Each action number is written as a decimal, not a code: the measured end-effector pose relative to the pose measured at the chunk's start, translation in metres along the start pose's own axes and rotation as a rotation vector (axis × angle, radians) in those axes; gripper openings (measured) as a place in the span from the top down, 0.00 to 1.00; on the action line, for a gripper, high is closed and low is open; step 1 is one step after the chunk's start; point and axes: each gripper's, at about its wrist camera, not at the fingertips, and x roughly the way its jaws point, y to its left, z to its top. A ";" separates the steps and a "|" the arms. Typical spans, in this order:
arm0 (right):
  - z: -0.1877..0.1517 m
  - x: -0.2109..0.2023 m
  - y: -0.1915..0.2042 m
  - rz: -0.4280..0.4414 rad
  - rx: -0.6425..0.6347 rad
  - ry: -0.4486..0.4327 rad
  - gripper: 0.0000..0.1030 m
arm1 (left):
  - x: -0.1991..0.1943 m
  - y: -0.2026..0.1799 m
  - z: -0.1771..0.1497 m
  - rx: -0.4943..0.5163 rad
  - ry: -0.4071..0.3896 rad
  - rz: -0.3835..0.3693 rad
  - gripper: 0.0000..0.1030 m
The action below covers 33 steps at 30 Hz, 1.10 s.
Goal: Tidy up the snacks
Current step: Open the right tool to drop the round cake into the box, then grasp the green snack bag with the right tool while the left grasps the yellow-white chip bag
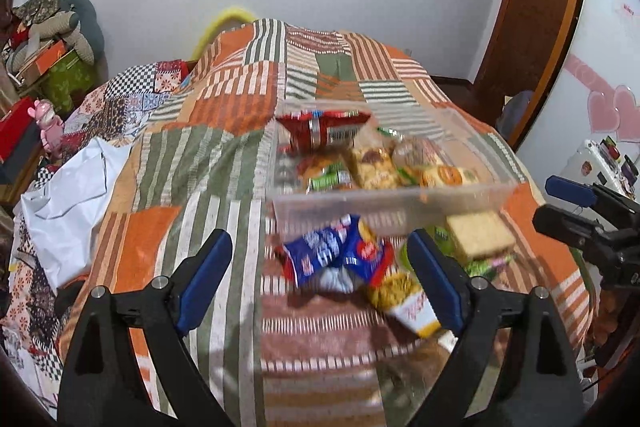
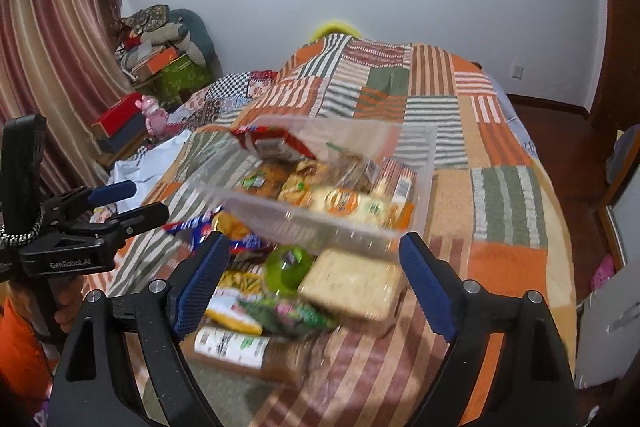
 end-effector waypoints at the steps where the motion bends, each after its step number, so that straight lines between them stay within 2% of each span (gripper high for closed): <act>1: -0.005 0.001 0.002 0.002 -0.004 0.010 0.15 | 0.000 0.000 -0.003 -0.001 0.004 -0.002 0.13; 7: -0.030 0.011 0.004 0.013 0.006 0.073 0.15 | 0.005 -0.004 -0.028 -0.030 0.061 -0.034 0.13; 14: -0.040 0.031 0.008 0.065 0.016 0.139 0.17 | 0.013 -0.005 -0.046 -0.041 0.103 -0.028 0.13; 16: -0.042 0.037 0.009 0.066 0.028 0.146 0.26 | 0.016 -0.004 -0.049 -0.042 0.112 -0.024 0.13; 20: -0.047 0.048 0.010 0.075 0.075 0.172 0.37 | 0.020 -0.002 -0.053 -0.058 0.121 -0.031 0.13; 22: -0.049 0.048 0.011 0.050 0.067 0.159 0.43 | 0.021 -0.002 -0.053 -0.059 0.122 -0.033 0.13; 25: -0.050 0.043 0.010 0.059 0.061 0.140 0.54 | 0.021 -0.006 -0.051 -0.057 0.122 -0.046 0.13; 29: -0.049 0.037 0.010 0.054 0.045 0.113 0.63 | 0.021 -0.013 -0.046 -0.055 0.120 -0.071 0.13; 31: -0.050 0.034 0.008 0.042 0.035 0.104 0.71 | 0.022 -0.018 -0.044 -0.054 0.123 -0.089 0.13; 33: -0.052 0.030 0.005 0.046 0.039 0.097 0.72 | 0.024 -0.027 -0.042 -0.044 0.129 -0.105 0.13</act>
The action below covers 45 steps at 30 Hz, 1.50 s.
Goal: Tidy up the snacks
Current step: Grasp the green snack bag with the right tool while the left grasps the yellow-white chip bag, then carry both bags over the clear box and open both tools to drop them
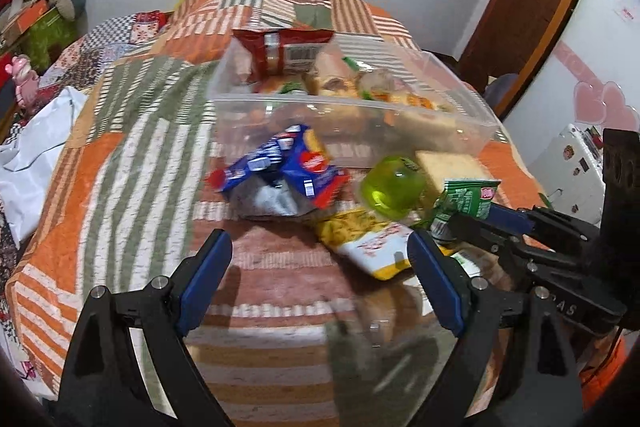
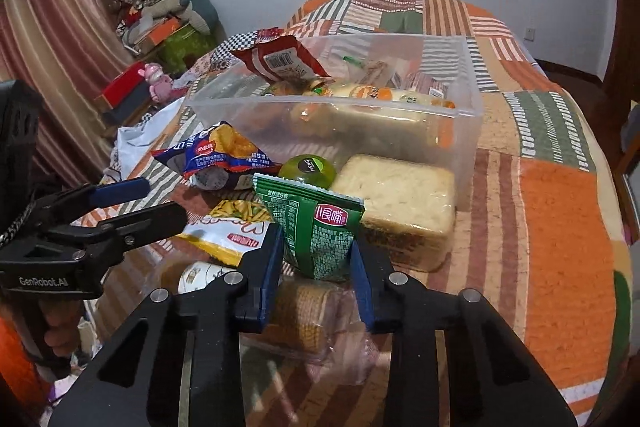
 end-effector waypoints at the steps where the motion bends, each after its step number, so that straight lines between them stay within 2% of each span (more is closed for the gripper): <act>1: -0.001 -0.002 -0.002 -0.001 0.003 -0.005 0.72 | 0.001 -0.002 0.001 0.004 0.003 -0.002 0.13; 7: -0.005 -0.023 -0.015 -0.016 0.027 -0.045 0.73 | 0.023 -0.022 0.007 0.015 0.057 -0.012 0.13; 12: -0.006 -0.040 -0.027 -0.026 0.046 -0.076 0.73 | 0.041 -0.035 0.008 0.032 0.085 0.041 0.13; 15: -0.007 -0.042 -0.030 -0.019 0.053 -0.080 0.73 | 0.051 -0.036 0.006 0.023 0.112 0.048 0.13; 16: -0.008 -0.042 -0.030 -0.017 0.056 -0.082 0.73 | 0.055 -0.034 0.004 0.009 0.124 0.037 0.14; 18: -0.008 -0.041 -0.029 -0.012 0.058 -0.082 0.73 | 0.058 -0.030 0.001 -0.022 0.139 -0.008 0.29; 19: -0.009 -0.041 -0.029 -0.008 0.060 -0.083 0.73 | 0.058 -0.028 0.001 -0.035 0.138 -0.017 0.30; 21: -0.009 -0.041 -0.028 -0.006 0.061 -0.084 0.73 | 0.057 -0.026 0.000 -0.042 0.126 -0.019 0.42; 26: -0.007 -0.041 -0.029 0.004 0.064 -0.088 0.73 | 0.047 -0.018 -0.005 -0.058 0.112 -0.062 0.56; 29: -0.006 -0.043 -0.029 0.006 0.063 -0.095 0.73 | 0.037 -0.014 -0.007 -0.051 0.086 -0.058 0.63; 35: -0.003 -0.044 -0.028 0.004 0.060 -0.103 0.73 | 0.006 -0.016 -0.012 0.002 0.017 -0.056 0.70; 40: 0.002 -0.045 -0.027 0.007 0.059 -0.113 0.73 | -0.014 -0.027 -0.012 0.061 -0.038 -0.044 0.72; 45: 0.011 -0.050 -0.024 0.008 0.048 -0.139 0.73 | -0.030 -0.032 -0.008 0.079 -0.093 -0.045 0.72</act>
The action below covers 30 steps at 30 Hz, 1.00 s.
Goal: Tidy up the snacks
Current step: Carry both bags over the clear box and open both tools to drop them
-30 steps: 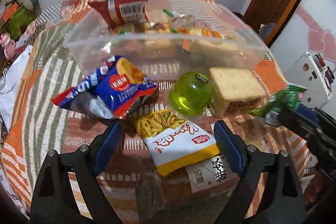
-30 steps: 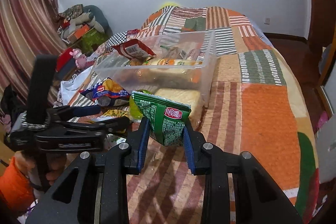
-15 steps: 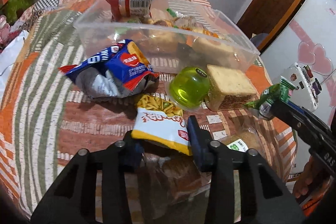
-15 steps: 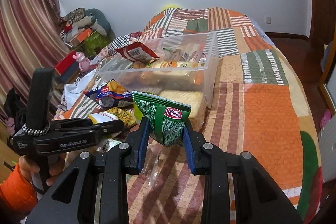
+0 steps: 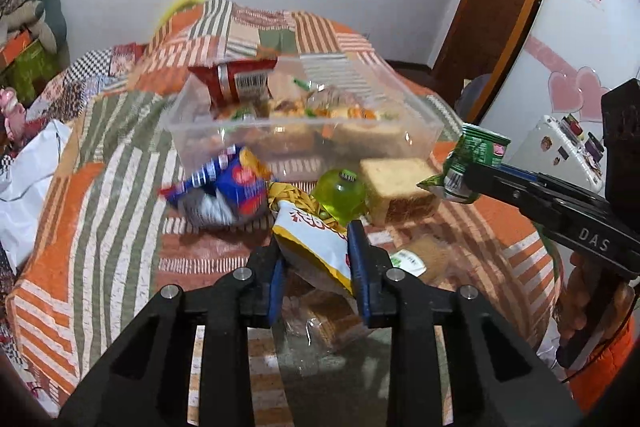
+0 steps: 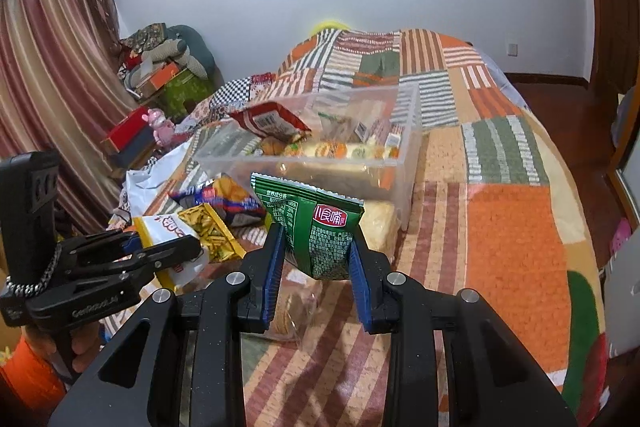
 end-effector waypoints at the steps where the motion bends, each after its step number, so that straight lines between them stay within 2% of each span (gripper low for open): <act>1: 0.003 -0.001 0.001 -0.001 -0.003 -0.009 0.73 | -0.003 0.000 0.003 -0.001 -0.012 -0.001 0.72; 9: 0.024 -0.003 0.003 0.000 -0.020 -0.069 0.73 | -0.016 0.009 0.026 -0.010 -0.081 -0.003 0.72; 17: 0.043 0.002 0.005 -0.003 -0.026 -0.108 0.73 | -0.020 0.027 0.049 -0.025 -0.138 0.026 0.72; 25: 0.062 0.011 0.000 -0.018 -0.027 -0.147 0.73 | -0.010 0.046 0.073 -0.040 -0.175 0.054 0.72; 30: 0.069 0.020 -0.007 -0.042 -0.018 -0.154 0.73 | 0.005 0.056 0.083 -0.047 -0.172 0.066 0.72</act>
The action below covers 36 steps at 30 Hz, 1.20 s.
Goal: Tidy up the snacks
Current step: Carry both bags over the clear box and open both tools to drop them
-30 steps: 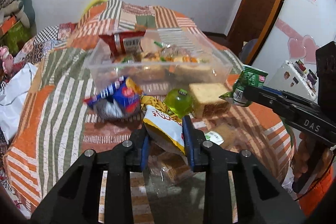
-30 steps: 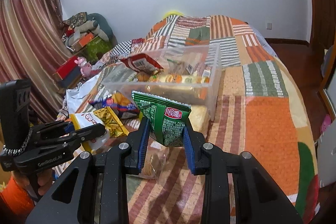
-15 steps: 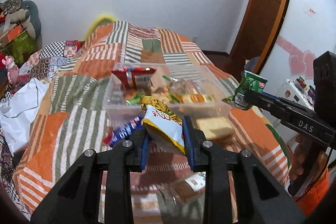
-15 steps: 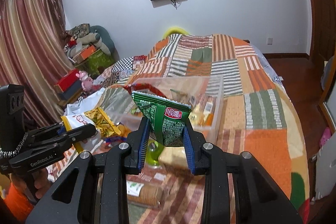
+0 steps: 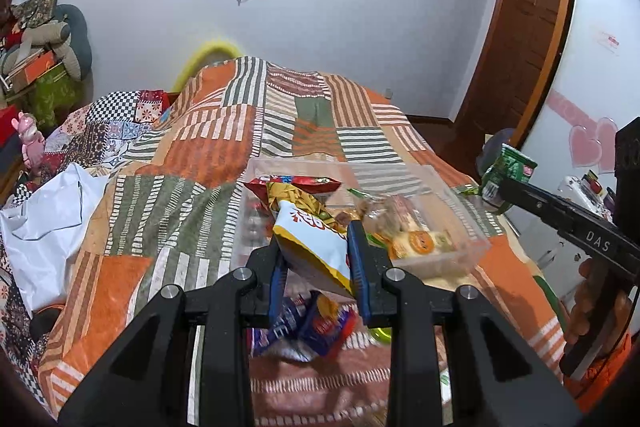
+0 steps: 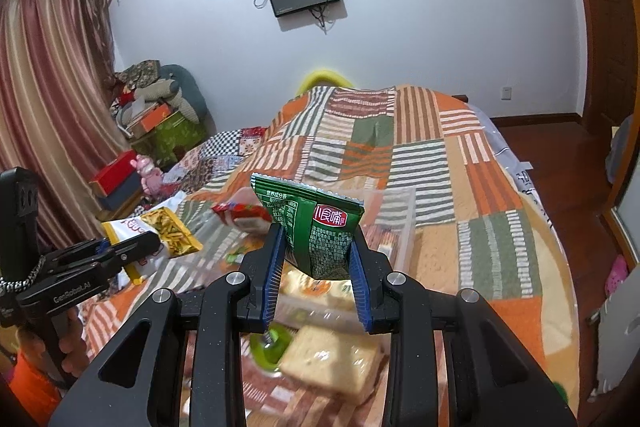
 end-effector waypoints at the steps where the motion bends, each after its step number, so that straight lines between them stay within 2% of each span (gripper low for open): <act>1: 0.001 0.003 -0.002 -0.003 0.002 0.003 0.73 | 0.004 0.002 0.001 -0.002 0.004 0.000 0.72; 8: 0.002 0.029 -0.012 -0.007 0.027 0.050 0.73 | 0.033 0.016 0.002 -0.011 0.036 0.017 0.72; 17: 0.004 0.063 -0.013 -0.028 -0.002 0.114 0.73 | 0.065 0.027 0.001 -0.035 0.084 0.020 0.72; 29: 0.000 0.081 -0.015 -0.046 -0.014 0.181 0.70 | 0.077 0.031 -0.003 -0.051 0.119 0.021 0.71; 32: 0.000 0.080 -0.014 -0.040 -0.006 0.199 0.68 | 0.073 0.030 -0.004 -0.048 0.124 0.027 0.66; 34: 0.000 0.074 -0.013 -0.049 -0.016 0.198 0.59 | 0.067 0.029 -0.005 -0.051 0.127 0.027 0.58; 36: -0.002 0.069 -0.012 -0.053 -0.020 0.188 0.54 | 0.061 0.028 -0.007 -0.050 0.121 0.028 0.49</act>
